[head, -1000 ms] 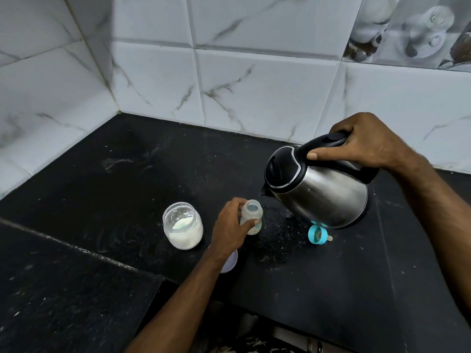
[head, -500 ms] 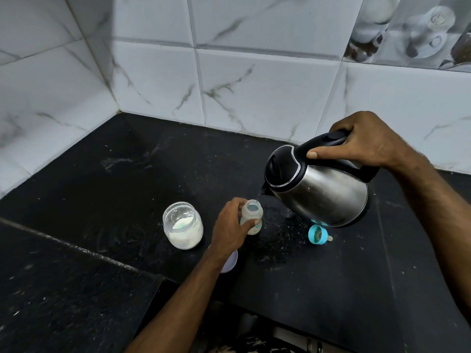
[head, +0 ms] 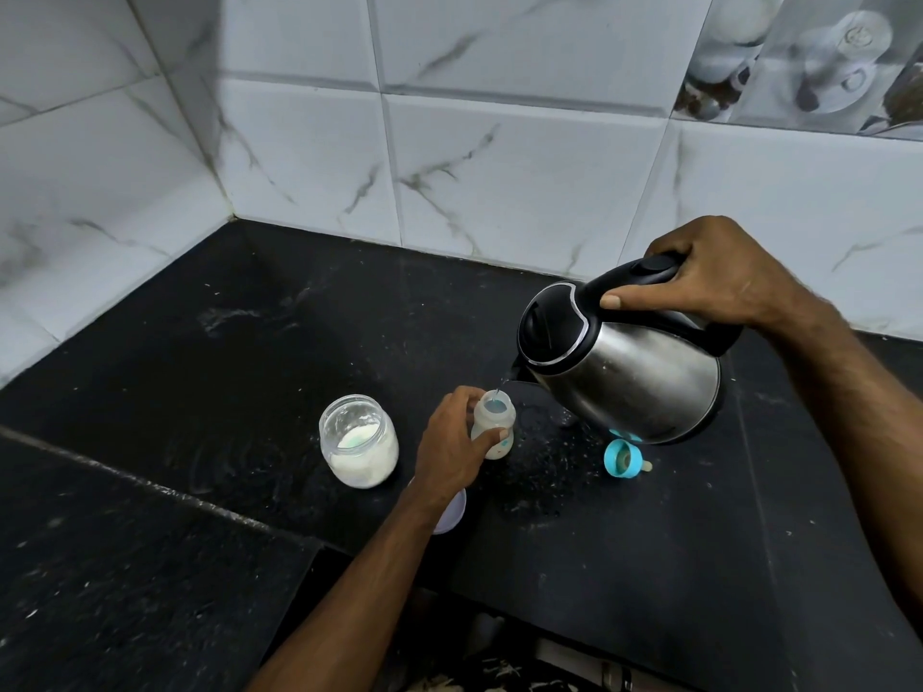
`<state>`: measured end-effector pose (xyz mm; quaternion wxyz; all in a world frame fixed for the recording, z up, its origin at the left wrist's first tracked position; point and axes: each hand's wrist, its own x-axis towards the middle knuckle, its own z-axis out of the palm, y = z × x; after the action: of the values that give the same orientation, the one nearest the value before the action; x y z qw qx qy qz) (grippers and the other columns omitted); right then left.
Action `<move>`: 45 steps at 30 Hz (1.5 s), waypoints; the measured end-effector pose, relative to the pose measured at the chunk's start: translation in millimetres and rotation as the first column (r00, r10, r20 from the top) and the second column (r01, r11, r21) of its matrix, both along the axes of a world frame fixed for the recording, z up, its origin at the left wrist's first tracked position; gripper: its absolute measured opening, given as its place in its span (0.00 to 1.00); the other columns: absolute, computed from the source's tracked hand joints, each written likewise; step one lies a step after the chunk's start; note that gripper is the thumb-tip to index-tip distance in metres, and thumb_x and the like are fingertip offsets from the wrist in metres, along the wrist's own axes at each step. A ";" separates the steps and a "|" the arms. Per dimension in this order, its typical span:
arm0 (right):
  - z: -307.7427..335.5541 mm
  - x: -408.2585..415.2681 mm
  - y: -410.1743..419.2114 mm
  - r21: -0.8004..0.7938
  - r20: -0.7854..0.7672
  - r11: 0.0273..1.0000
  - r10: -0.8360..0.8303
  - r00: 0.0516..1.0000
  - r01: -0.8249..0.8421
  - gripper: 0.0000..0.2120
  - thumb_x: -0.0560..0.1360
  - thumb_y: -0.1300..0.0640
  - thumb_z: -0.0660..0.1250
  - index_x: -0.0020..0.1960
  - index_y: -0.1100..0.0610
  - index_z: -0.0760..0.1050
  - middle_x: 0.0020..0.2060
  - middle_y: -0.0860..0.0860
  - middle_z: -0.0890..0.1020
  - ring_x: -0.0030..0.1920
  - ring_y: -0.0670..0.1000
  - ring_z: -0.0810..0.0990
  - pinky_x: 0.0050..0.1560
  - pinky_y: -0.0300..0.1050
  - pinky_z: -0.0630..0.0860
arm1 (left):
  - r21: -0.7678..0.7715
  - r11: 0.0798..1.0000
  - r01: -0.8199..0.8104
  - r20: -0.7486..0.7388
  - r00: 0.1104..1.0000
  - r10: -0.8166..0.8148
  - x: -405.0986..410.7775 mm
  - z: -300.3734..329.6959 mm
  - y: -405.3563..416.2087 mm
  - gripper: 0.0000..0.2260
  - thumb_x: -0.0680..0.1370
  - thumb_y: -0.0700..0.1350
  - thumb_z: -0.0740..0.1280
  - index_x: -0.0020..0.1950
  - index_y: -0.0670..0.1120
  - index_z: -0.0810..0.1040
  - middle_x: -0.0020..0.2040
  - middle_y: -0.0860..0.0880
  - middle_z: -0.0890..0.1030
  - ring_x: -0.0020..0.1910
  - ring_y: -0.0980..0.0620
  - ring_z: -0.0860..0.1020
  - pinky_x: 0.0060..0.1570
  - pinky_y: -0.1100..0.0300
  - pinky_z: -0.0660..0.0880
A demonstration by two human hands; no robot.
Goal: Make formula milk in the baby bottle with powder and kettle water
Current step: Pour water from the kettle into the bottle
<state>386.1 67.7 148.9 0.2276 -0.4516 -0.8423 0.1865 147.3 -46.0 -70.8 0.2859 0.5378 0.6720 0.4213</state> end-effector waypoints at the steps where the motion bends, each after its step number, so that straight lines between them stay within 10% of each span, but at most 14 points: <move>1: 0.0 -0.1 -0.1 0.001 0.001 1.000 0.001 1.000 -0.001 0.34 0.52 0.18 0.68 0.31 0.50 0.77 0.22 0.49 0.74 0.25 0.44 0.68 0.32 0.44 0.66 | 0.000 1.000 0.000 -0.001 1.000 0.000 -0.2 0.2 0.0 0.19 0.72 0.46 0.76 0.60 0.48 0.75 0.59 0.49 0.79 0.58 0.51 0.78 0.59 0.47 0.78; 45: 1.8 0.0 0.8 -0.010 -0.015 1.000 -0.002 1.000 0.002 0.34 0.51 0.18 0.68 0.30 0.50 0.78 0.23 0.50 0.74 0.25 0.44 0.68 0.32 0.44 0.67 | 0.003 1.000 0.010 0.000 1.000 -0.010 -1.7 -1.7 -0.1 0.19 0.72 0.47 0.76 0.59 0.50 0.75 0.59 0.51 0.79 0.57 0.54 0.78 0.59 0.48 0.78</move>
<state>386.1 68.5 150.7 0.2320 -0.4521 -0.8392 0.1938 145.6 -46.0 -72.5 0.2872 0.5414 0.6689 0.4208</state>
